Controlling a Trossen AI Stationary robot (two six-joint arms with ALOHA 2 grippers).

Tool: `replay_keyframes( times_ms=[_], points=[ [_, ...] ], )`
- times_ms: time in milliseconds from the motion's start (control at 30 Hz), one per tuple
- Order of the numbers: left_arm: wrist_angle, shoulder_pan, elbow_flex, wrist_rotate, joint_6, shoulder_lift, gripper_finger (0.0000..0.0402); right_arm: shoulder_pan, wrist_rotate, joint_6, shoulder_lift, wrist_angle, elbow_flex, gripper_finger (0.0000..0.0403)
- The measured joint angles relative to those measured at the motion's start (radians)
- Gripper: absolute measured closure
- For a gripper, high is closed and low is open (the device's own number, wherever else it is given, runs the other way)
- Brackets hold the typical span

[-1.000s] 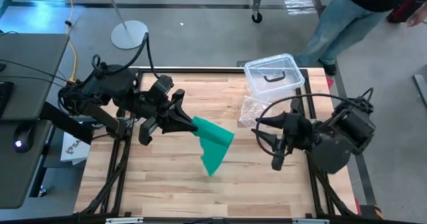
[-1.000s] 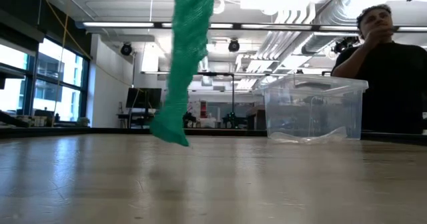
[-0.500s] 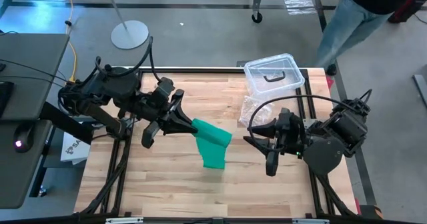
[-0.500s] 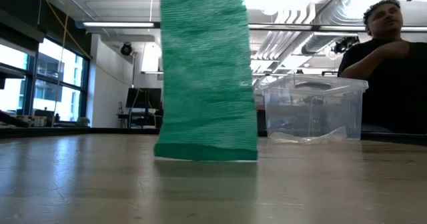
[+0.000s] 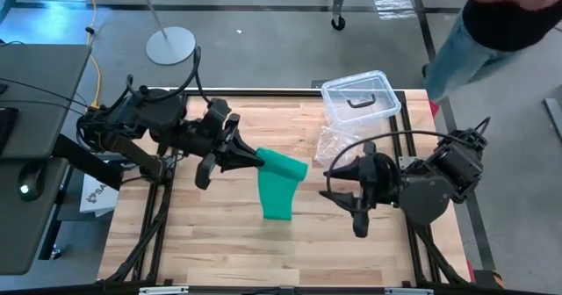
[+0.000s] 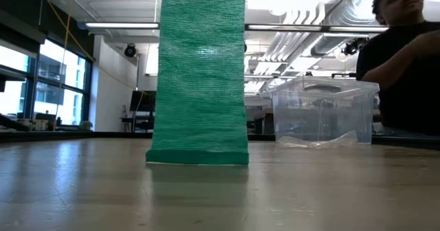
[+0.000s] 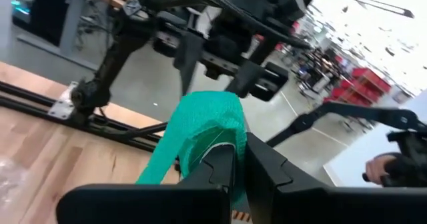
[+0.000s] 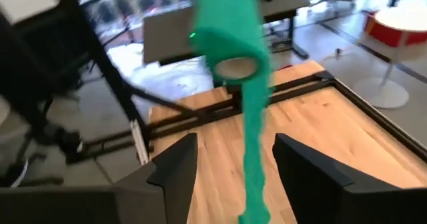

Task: Roll bandage
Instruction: Roll the green bandage

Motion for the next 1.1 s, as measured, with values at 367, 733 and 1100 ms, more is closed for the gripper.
replay_keyframes(
  times_ms=[367,733,1100],
  points=[
    [0.000,0.000,0.000,-0.144,-0.105,0.016,0.0391,0.004,-0.039,-0.326,-0.043,0.014,0.000,0.0208],
    [0.018,0.000,-0.001,-0.192,-0.157,0.036,0.0391,-0.068,0.065,-0.126,-0.022,0.094,0.000,0.0208],
    [0.017,-0.001,-0.001,-0.193,-0.101,0.035,0.0391,-0.105,0.107,0.041,0.013,0.134,-0.001,0.0262]
  ],
)
